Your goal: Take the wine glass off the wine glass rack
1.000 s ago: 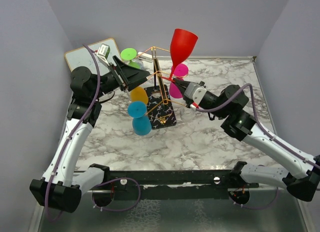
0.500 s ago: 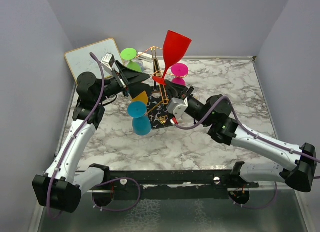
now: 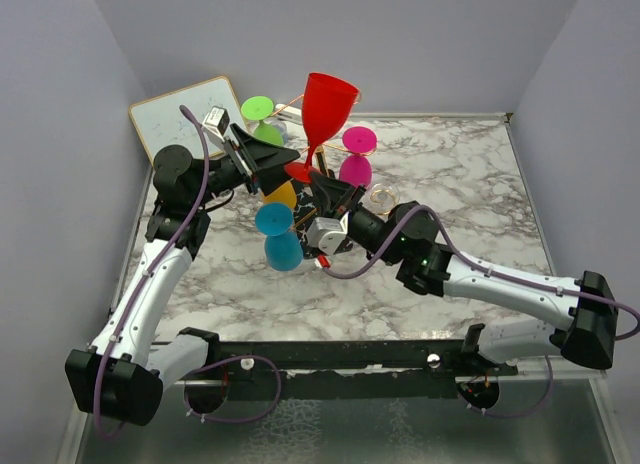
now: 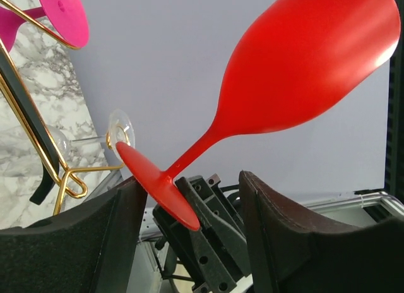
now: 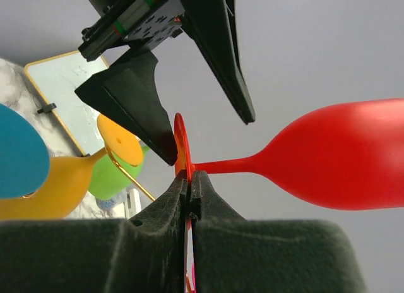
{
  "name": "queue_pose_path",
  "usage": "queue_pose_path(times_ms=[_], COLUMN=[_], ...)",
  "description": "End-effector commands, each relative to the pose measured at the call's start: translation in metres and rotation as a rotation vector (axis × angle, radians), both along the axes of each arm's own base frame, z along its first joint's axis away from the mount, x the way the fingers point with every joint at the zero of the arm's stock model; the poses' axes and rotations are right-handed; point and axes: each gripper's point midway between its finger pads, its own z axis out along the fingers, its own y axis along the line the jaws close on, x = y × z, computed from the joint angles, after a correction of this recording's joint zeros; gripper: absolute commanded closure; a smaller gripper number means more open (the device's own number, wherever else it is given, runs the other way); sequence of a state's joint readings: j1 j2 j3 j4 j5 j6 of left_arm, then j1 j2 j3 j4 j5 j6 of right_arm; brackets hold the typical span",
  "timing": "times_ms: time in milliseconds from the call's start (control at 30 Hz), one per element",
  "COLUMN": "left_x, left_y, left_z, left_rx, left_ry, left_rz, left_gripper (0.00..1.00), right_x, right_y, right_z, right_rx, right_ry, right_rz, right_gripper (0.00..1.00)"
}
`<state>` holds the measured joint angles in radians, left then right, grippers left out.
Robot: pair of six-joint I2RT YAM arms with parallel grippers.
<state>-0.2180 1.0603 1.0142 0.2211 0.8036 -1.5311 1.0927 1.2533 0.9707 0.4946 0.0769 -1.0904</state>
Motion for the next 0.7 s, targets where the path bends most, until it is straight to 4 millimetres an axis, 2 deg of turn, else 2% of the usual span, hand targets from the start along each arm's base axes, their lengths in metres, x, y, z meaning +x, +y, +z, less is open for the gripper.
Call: queue_pose_path(times_ms=[0, 200, 367, 433, 600, 667], left_x=[-0.006, -0.006, -0.005, -0.004, -0.004, -0.004], left_y=[0.0, 0.0, 0.0, 0.0, 0.001, 0.002], left_z=[0.001, -0.001, -0.007, -0.008, -0.006, -0.002], left_rx=[0.001, 0.007, 0.007, 0.005, -0.006, -0.006], left_ry=[-0.026, -0.042, -0.032, -0.034, -0.062, -0.094], left_rz=[-0.018, -0.015, -0.017, -0.015, -0.005, 0.009], left_gripper=[0.46, 0.68, 1.0, 1.0, 1.0, 1.0], right_x=[-0.004, -0.007, -0.01, -0.01, -0.013, -0.017], right_y=[0.0, 0.0, -0.007, -0.01, -0.028, -0.039], right_z=[0.015, 0.011, 0.012, 0.012, 0.016, 0.018], right_rx=[0.036, 0.038, 0.053, 0.06, 0.119, 0.149], right_ry=[-0.068, -0.077, -0.069, -0.059, -0.001, 0.035], right_rz=[-0.028, -0.035, -0.045, -0.051, -0.066, -0.065], right_gripper=[0.99, 0.97, 0.93, 0.88, 0.63, 0.58])
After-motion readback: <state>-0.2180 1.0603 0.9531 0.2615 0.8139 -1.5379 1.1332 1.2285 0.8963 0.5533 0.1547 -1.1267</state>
